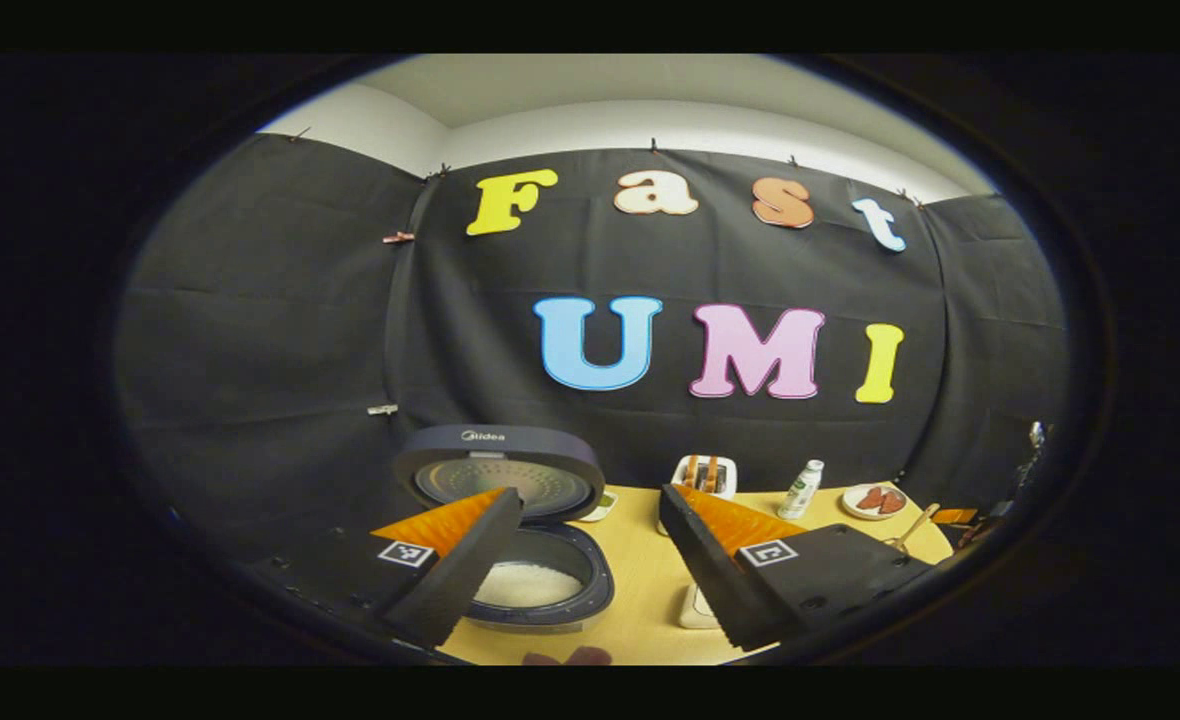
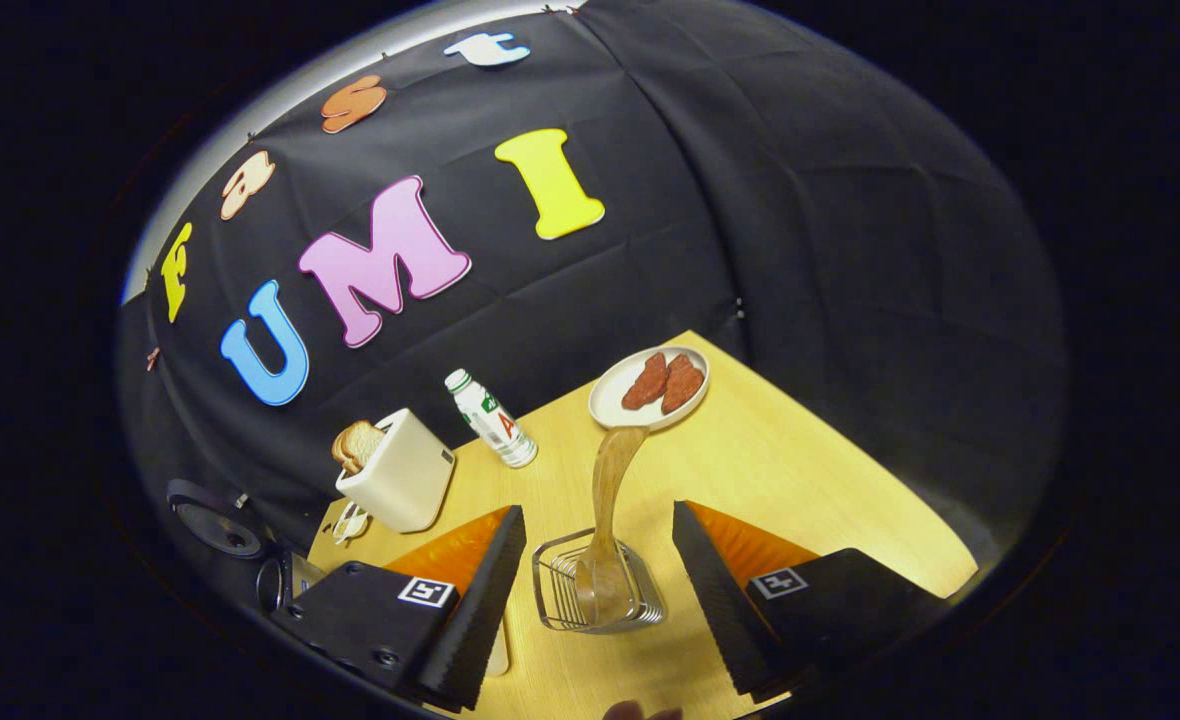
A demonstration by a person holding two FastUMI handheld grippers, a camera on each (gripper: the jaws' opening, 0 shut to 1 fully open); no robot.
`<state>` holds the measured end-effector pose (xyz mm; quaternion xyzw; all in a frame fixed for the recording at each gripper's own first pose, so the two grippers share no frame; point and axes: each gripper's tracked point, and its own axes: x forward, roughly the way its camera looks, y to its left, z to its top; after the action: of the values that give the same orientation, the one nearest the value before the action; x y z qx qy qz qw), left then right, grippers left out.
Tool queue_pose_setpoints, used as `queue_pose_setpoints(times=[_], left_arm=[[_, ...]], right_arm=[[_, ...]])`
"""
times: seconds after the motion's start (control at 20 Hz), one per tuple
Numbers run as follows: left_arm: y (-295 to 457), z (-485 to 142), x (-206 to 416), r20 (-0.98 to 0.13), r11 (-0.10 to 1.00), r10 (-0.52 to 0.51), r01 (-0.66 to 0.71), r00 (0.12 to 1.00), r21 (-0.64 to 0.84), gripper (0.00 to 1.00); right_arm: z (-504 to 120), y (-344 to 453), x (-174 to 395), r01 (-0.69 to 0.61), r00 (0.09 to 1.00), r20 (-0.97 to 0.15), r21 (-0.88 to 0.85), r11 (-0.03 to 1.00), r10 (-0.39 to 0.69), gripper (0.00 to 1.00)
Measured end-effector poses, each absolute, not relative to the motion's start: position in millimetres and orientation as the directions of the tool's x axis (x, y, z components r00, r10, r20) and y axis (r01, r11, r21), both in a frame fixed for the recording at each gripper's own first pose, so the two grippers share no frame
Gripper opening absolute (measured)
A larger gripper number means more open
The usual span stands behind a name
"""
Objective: Close the left gripper, press the button to open the rice cooker; take a wooden spoon from the chopstick holder with the right hand, scoop a spoonful of rice and pour it into the rice cooker, then put the wooden spoon back into the chopstick holder.
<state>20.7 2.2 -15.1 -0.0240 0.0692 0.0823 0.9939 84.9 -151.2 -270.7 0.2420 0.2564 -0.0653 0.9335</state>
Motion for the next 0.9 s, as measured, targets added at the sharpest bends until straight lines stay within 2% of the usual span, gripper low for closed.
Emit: queue_pose_setpoints(times=[0.15, 0.25, 0.3, 0.45, 0.75, 0.9], left_arm=[[10, -5, 25, -0.112, 0.988, 0.143, -0.148, 0.983, -0.038, 0.95], [18, 1, 29, -0.099, 0.989, 0.134, -0.139, 0.986, -0.049, 0.93], [22, 5, 31, -0.091, 0.989, 0.129, -0.134, 0.987, -0.055, 0.95], [40, 16, 41, -0.061, 0.99, 0.132, -0.135, 0.989, -0.043, 0.95], [73, 21, 74, -0.044, 0.989, 0.135, -0.137, 0.99, -0.064, 0.92], [90, 21, 91, -0.039, 0.988, 0.146, -0.148, 0.988, -0.047, 0.95]], right_arm=[[-233, -164, 63, 0.271, 0.877, -0.472, 0.344, 0.899, -0.083, 0.96], [-205, -163, 49, 0.27, 0.892, -0.438, 0.322, 0.908, -0.11, 0.96], [-191, -161, 42, 0.264, 0.9, -0.418, 0.308, 0.914, -0.119, 0.96], [-152, -156, 23, 0.264, 0.916, -0.368, 0.254, 0.93, -0.159, 0.98], [-77, -120, -4, 0.218, 0.954, -0.253, 0.221, 0.951, -0.16, 0.98], [-50, -97, -11, 0.194, 0.967, -0.203, 0.211, 0.958, -0.151, 0.98]])
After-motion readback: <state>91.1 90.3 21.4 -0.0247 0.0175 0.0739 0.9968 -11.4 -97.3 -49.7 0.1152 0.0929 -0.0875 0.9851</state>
